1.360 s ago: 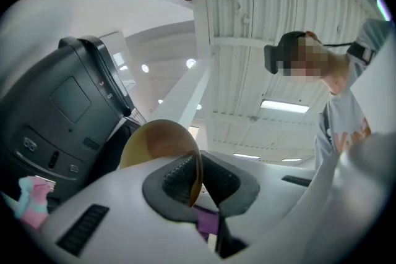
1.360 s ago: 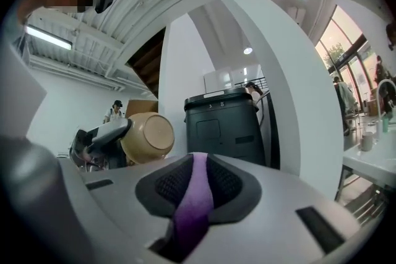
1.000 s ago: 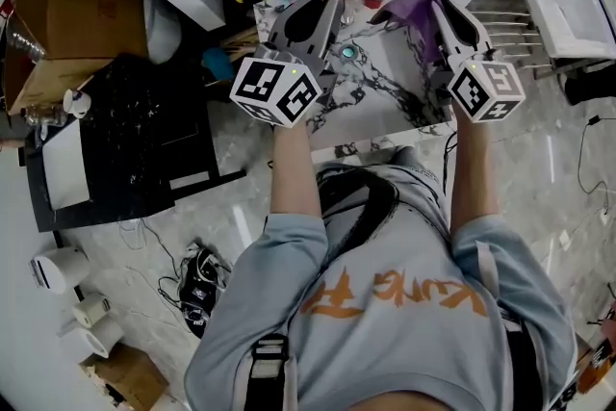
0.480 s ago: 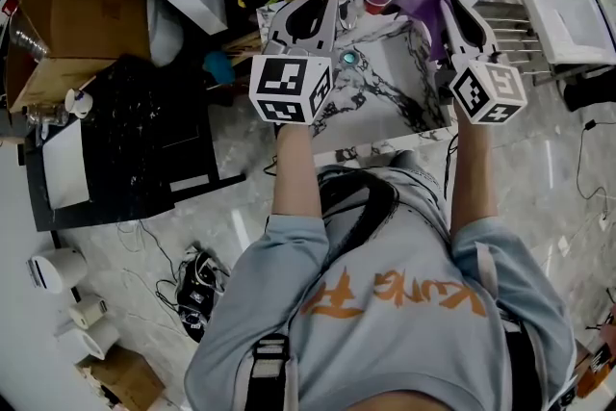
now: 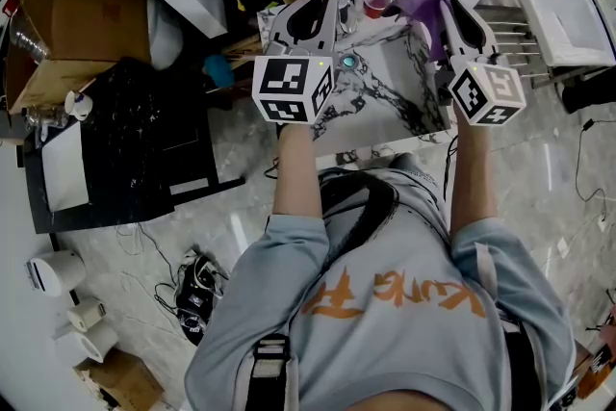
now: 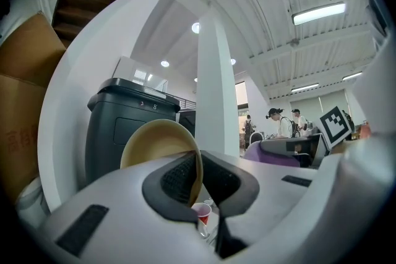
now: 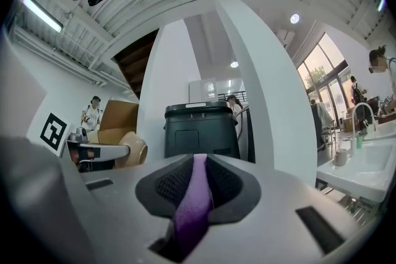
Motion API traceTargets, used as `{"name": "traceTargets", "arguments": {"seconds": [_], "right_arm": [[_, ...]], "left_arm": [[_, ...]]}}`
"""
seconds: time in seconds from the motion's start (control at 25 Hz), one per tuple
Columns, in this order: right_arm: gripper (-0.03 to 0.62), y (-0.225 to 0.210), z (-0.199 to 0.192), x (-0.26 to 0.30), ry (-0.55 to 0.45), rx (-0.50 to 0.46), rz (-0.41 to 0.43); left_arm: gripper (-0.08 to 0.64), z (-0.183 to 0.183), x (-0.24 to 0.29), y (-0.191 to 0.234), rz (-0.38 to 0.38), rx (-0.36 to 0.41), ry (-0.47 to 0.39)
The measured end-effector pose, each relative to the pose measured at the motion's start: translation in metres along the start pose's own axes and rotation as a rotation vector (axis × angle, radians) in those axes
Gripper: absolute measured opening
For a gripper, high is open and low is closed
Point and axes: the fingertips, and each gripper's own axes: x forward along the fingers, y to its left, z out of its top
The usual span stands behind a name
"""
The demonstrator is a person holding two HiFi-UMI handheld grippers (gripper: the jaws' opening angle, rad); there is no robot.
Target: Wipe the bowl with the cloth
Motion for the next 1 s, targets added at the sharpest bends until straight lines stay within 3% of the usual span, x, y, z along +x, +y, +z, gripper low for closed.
{"name": "traceTargets", "arguments": {"seconds": [1.0], "right_arm": [[0.081, 0.003, -0.005, 0.001, 0.016, -0.015, 0.003]], "left_arm": [[0.032, -0.009, 0.000, -0.002, -0.004, -0.015, 0.011]]}}
